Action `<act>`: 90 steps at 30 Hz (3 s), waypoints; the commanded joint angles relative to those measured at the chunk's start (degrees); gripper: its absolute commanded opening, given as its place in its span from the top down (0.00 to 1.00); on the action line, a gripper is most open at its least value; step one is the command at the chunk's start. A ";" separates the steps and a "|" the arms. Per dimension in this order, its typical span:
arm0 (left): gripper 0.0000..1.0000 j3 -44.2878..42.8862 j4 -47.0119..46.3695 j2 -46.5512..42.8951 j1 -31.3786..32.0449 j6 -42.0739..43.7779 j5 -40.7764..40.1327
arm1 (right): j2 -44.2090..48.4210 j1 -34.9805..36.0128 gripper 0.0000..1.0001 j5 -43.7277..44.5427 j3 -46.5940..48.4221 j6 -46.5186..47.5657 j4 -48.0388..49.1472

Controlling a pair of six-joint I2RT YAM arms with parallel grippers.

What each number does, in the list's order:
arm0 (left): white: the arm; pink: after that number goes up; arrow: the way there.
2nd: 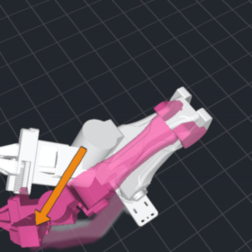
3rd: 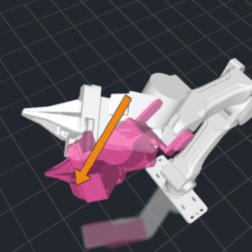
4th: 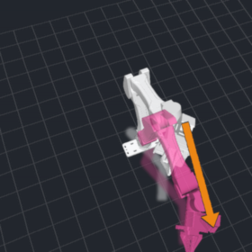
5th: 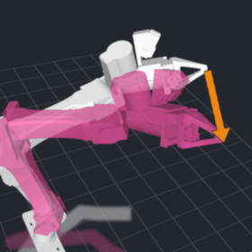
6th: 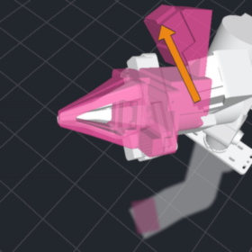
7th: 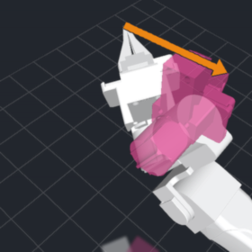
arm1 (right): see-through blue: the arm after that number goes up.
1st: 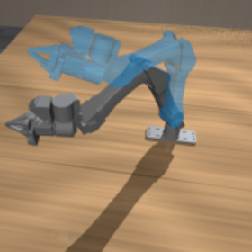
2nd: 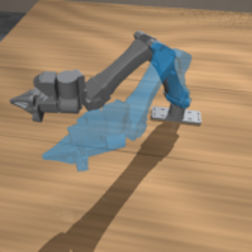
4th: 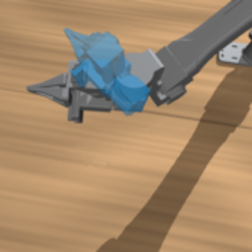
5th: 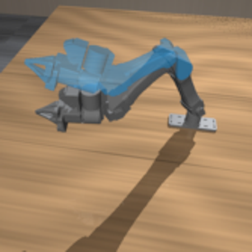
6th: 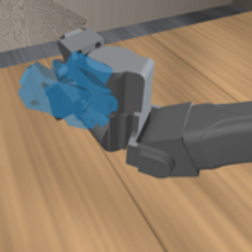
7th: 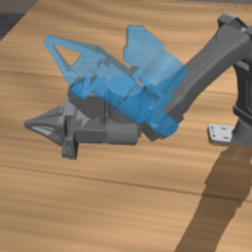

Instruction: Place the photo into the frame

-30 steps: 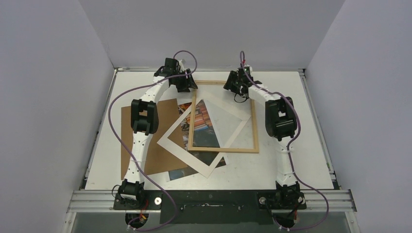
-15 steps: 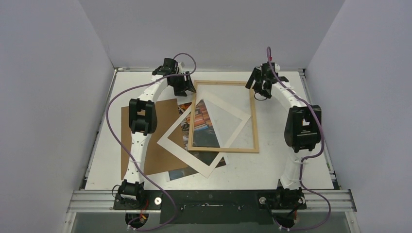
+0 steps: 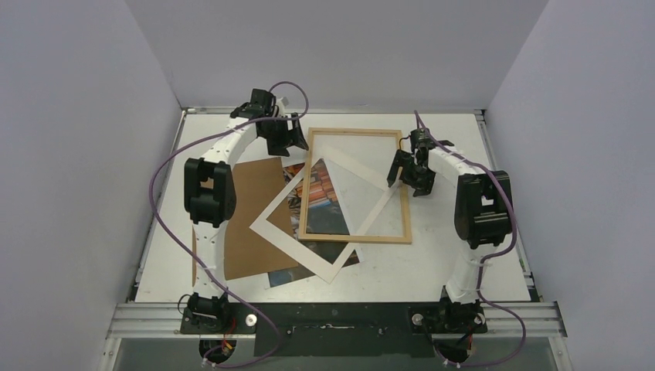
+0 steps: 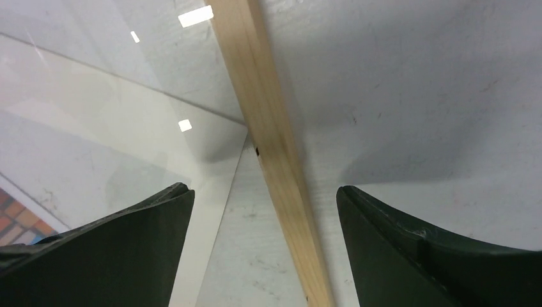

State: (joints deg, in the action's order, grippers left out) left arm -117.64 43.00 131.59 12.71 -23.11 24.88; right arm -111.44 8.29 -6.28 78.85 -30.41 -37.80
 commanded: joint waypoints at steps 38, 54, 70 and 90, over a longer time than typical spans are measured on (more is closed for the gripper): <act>0.40 24.33 -3.16 -15.55 6.56 4.35 -5.26 | 35.16 10.10 0.26 -7.71 -25.43 -0.60 0.75; 0.29 -17.04 -4.72 11.34 5.08 3.73 -13.47 | 0.61 1.27 0.23 3.48 6.76 -1.20 24.84; 0.32 -20.87 -22.33 22.23 2.67 -4.90 0.40 | -13.28 -2.57 0.18 -8.12 14.80 -1.43 20.77; 0.52 -0.99 -22.60 7.75 8.23 -1.55 3.73 | 2.76 -2.95 0.24 -8.16 -2.74 -3.96 21.48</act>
State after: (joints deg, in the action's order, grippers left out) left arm -120.36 18.20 144.94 17.15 -25.28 26.20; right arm -113.99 4.12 -14.52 76.23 -33.87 -14.55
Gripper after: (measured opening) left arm 0.466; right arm 0.752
